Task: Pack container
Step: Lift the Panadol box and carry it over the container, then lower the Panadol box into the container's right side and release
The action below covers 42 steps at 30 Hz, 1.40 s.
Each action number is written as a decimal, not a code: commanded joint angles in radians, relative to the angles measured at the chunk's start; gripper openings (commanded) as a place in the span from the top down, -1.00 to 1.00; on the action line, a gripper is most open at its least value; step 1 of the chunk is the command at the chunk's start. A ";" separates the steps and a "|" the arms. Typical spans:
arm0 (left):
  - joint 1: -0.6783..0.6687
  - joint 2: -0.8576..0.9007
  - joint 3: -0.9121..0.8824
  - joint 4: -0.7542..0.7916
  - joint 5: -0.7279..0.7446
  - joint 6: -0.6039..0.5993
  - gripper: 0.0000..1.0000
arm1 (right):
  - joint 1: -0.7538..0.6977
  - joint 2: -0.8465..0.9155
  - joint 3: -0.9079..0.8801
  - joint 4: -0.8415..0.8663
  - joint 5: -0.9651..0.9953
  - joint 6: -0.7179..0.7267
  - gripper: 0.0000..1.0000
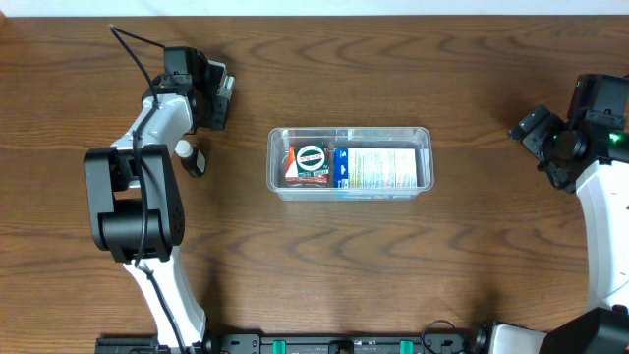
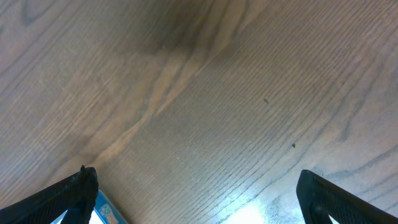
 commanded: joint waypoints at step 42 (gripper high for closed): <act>-0.774 -0.278 0.003 -0.340 0.015 0.471 0.21 | -0.010 0.000 0.005 -0.001 0.003 0.008 -0.98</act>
